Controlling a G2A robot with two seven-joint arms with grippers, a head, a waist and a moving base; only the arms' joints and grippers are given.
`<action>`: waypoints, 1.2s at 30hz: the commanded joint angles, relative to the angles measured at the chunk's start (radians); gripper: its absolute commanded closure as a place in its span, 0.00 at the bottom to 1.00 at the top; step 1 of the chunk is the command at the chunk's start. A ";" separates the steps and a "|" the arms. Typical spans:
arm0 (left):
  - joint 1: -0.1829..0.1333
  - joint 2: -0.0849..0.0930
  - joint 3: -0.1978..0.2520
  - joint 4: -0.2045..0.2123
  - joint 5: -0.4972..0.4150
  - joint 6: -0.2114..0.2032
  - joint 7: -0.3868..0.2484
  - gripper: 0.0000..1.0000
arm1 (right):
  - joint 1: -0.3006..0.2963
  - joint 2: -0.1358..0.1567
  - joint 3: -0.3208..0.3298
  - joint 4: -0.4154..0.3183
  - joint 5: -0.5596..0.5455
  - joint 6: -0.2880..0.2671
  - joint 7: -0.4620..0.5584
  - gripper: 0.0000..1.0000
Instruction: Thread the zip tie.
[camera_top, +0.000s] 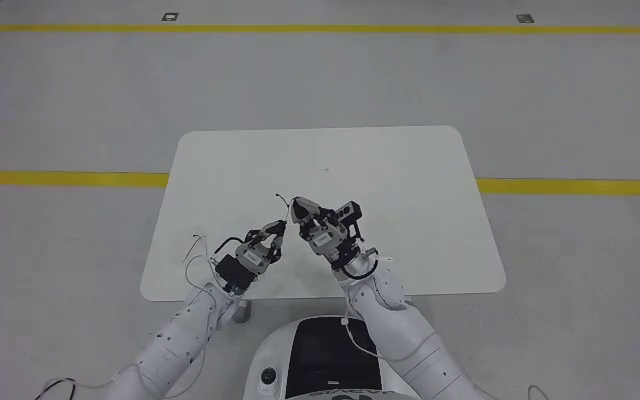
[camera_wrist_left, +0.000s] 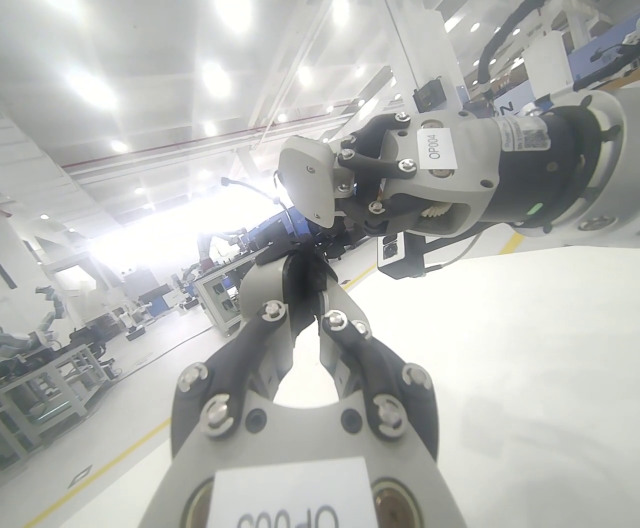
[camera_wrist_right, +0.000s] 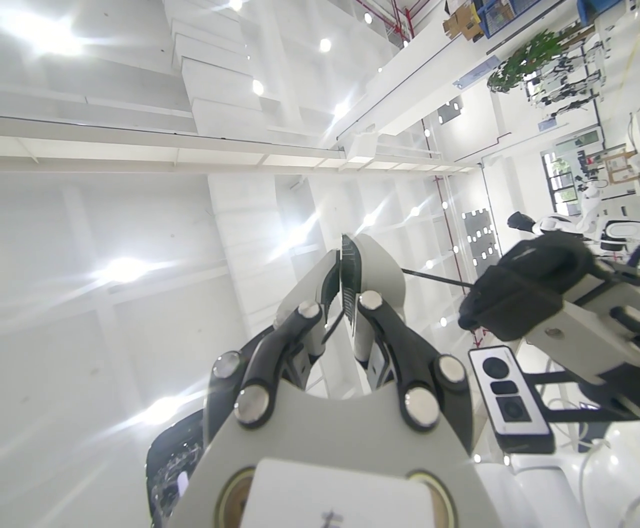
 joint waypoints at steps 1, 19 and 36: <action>-0.001 0.001 0.001 0.000 0.000 0.001 0.000 1.00 | -0.001 0.000 0.000 -0.002 0.001 -0.003 0.002 1.00; 0.002 0.007 0.001 -0.010 0.000 0.011 -0.003 1.00 | -0.016 0.004 0.009 -0.029 0.017 -0.033 0.030 1.00; -0.004 0.026 0.022 -0.020 0.000 0.037 -0.018 1.00 | -0.018 0.008 0.021 -0.039 0.035 -0.042 0.051 1.00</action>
